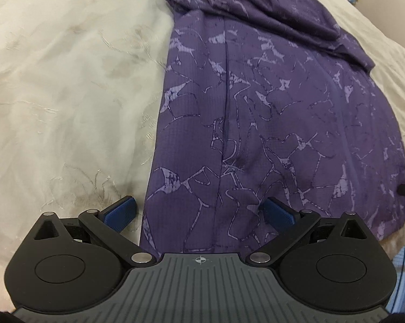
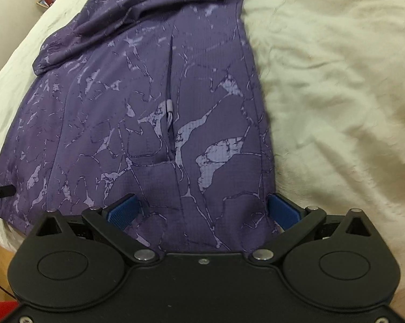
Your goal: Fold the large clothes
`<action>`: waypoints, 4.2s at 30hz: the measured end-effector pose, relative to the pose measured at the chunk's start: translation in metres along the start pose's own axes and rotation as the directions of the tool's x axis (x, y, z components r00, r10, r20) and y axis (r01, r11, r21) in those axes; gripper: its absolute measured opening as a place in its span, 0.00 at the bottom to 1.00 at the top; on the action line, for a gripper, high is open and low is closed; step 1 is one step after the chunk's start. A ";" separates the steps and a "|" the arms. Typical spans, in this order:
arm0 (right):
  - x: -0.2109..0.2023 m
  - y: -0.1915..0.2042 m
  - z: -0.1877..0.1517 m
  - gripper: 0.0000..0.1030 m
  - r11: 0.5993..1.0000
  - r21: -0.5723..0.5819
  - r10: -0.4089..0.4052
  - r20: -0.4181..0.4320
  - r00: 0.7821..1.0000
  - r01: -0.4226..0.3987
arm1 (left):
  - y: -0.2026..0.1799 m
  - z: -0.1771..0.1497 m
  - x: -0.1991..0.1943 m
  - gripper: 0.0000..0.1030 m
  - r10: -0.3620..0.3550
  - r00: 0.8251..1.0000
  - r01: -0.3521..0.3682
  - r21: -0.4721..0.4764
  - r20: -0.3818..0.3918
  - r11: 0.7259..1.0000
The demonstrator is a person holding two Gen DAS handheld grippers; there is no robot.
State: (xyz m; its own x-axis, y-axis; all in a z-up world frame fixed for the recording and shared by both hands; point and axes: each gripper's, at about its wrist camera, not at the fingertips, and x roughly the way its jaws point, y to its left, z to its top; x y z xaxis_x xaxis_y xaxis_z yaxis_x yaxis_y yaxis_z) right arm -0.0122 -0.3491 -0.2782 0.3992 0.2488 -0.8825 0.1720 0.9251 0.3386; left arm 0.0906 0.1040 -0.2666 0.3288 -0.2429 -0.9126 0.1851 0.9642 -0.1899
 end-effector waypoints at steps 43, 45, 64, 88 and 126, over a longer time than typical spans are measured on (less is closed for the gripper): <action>-0.085 -0.012 0.039 0.16 0.888 0.292 0.305 0.208 0.929 -0.356 | 0.021 0.068 -0.085 0.09 -0.362 0.914 0.393 -0.168 0.185 0.904; -0.094 -0.007 0.057 0.16 0.875 0.307 0.295 0.278 0.914 -0.376 | 0.022 0.085 -0.092 0.09 -0.381 0.894 0.426 -0.186 0.237 0.885; -0.062 0.015 0.260 0.16 0.874 0.280 0.224 0.493 0.841 -0.397 | 0.037 0.250 -0.053 0.11 -0.323 0.842 0.479 -0.324 0.431 0.816; 0.054 -0.002 0.352 0.56 0.922 0.265 0.201 0.296 0.934 -0.283 | 0.064 0.322 0.027 0.72 -0.199 0.902 0.367 -0.437 0.383 0.821; 0.090 0.065 0.346 0.86 0.972 -0.204 -0.086 0.165 0.983 0.119 | 0.051 0.349 0.105 0.91 0.065 0.990 -0.037 -0.209 0.127 0.977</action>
State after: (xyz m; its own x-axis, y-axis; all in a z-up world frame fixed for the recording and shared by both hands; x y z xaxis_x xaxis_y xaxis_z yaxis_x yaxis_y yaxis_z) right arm 0.3470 -0.3660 -0.2227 0.5264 0.1178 -0.8420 0.0313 0.9870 0.1576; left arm 0.4579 0.0903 -0.2457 0.4552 -0.1915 -0.8696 -0.0245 0.9735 -0.2272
